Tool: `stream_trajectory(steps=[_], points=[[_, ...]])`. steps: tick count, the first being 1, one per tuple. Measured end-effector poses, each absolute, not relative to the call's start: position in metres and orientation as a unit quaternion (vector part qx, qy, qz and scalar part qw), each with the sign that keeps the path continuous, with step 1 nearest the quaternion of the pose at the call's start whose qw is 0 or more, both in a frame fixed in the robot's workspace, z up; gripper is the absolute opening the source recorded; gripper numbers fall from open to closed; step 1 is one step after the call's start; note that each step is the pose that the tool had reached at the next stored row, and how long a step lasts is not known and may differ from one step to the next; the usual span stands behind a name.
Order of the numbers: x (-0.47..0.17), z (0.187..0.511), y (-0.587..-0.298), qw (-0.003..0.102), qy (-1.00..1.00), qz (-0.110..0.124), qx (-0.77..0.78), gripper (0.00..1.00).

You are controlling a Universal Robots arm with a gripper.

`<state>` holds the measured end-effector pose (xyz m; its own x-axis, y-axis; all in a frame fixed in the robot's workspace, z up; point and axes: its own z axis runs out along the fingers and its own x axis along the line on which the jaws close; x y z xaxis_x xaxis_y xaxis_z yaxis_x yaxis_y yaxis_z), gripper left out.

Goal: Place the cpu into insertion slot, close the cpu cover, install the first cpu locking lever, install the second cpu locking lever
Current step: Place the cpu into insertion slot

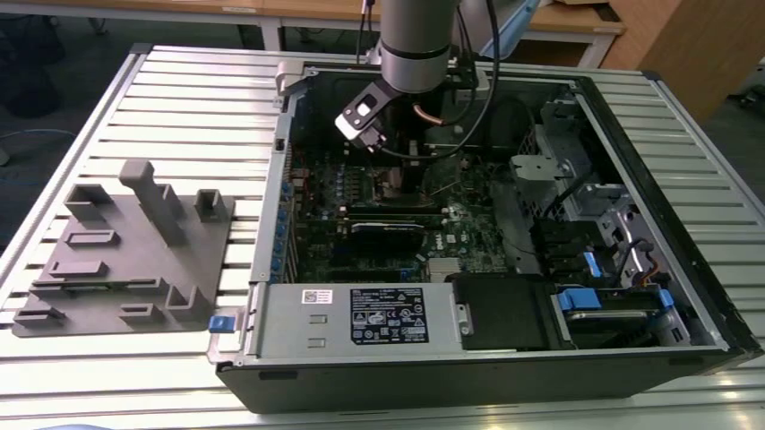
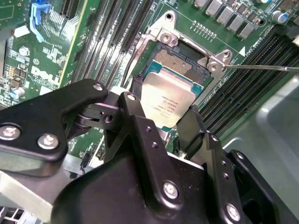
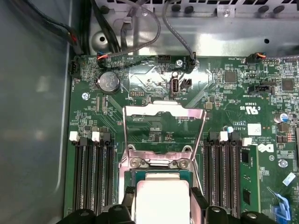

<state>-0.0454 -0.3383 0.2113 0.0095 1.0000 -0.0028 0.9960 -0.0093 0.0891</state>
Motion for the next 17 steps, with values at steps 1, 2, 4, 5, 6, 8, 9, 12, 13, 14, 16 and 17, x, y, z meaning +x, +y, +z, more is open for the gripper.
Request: stream_trajectory(steps=[1,2,4,5,6,8,9,12,13,14,16,17], points=[[-0.0456,0.2111,-0.3383,0.033,0.703,0.03,0.71,0.54],[-0.046,0.2109,-0.3383,0.033,0.703,0.03,0.71,0.54],[-0.0473,0.2102,-0.3383,0.033,0.703,0.031,0.71,0.54],[-0.0474,0.2097,-0.3382,0.033,0.702,0.031,0.71,0.54],[-0.0474,0.2091,-0.3382,0.033,0.702,0.03,0.711,0.54],[-0.0474,0.2078,-0.3383,0.033,0.7,0.03,0.712,0.54],[-0.0475,0.2072,-0.3383,0.033,0.7,0.03,0.713,0.54],[-0.0476,0.2053,-0.3383,0.033,0.698,0.03,0.715,0.54],[-0.0478,0.2049,-0.3383,0.033,0.697,0.03,0.716,0.54],[-0.0481,0.2047,-0.3383,0.033,0.697,0.03,0.716,0.54],[-0.0491,0.2045,-0.3377,0.033,0.696,0.03,0.717,0.54],[-0.0495,0.2044,-0.3373,0.033,0.696,0.03,0.717,0.54]])
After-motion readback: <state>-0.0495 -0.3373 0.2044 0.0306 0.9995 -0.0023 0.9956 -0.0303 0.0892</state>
